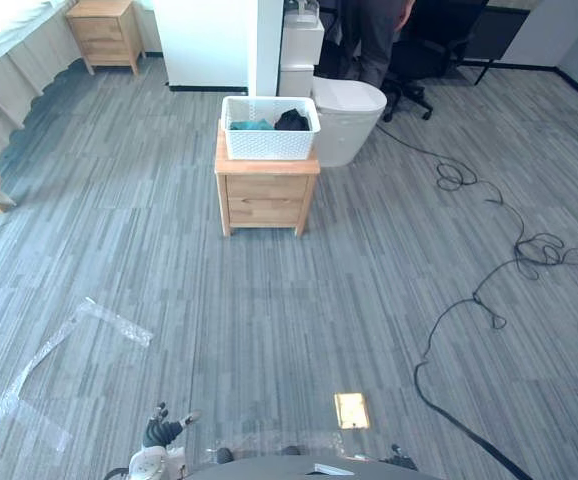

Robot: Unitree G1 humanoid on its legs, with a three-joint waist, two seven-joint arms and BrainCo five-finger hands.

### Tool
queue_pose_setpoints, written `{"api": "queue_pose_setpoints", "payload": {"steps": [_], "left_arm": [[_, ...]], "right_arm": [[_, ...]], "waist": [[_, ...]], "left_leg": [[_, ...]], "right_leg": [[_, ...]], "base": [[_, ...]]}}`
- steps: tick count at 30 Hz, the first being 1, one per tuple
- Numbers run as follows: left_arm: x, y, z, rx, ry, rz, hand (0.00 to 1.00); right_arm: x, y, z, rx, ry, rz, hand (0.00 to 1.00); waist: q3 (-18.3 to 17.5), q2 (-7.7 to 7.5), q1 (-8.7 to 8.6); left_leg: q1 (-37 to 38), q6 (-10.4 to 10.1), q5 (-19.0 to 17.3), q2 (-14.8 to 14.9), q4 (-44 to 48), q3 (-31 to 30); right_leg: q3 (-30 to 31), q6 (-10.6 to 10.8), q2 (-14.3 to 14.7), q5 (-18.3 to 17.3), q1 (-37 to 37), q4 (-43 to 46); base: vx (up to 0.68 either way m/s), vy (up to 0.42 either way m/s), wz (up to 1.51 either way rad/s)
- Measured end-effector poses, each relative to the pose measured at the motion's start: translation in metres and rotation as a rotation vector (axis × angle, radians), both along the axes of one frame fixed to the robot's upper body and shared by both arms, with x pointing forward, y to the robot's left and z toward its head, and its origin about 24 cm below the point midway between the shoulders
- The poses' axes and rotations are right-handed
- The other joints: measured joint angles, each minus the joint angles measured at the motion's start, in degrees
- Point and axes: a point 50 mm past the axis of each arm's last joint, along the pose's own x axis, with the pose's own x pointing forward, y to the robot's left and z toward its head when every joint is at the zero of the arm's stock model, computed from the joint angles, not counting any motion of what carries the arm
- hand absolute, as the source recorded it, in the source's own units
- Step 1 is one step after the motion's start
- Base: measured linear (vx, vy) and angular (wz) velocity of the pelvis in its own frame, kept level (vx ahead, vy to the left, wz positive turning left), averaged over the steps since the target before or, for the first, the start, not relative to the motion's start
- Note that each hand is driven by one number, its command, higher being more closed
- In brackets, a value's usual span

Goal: Pick up the laundry basket with both hands and put the clothes into the washing machine.

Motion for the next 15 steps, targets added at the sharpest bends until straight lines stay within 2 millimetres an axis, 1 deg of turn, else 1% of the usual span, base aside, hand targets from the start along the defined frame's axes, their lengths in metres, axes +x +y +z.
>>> {"api": "queue_pose_setpoints", "payload": {"steps": [9,15], "left_arm": [[-0.0015,-0.0007,-0.0006,-0.009,0.003,0.006,0.00],[-0.0055,-0.0019,-0.0019,-0.020,0.013,0.017,0.00]], "right_arm": [[-0.0008,-0.0006,0.0000,0.002,0.000,-0.006,0.00],[-0.0018,-0.0017,0.0001,-0.003,0.006,0.014,0.00]], "waist": [[-0.2,0.26,0.35],[-0.9,0.84,0.31]], "left_leg": [[0.8,0.0,0.0,0.0,0.0,1.7],[0.8,0.1,0.0,0.0,0.0,1.9]], "right_leg": [[1.2,0.1,0.0,0.6,0.6,-0.4],[1.3,0.0,0.1,1.3,0.8,-1.1]], "base": [[-0.02,0.003,-0.06],[-0.04,-0.002,-0.02]]}}
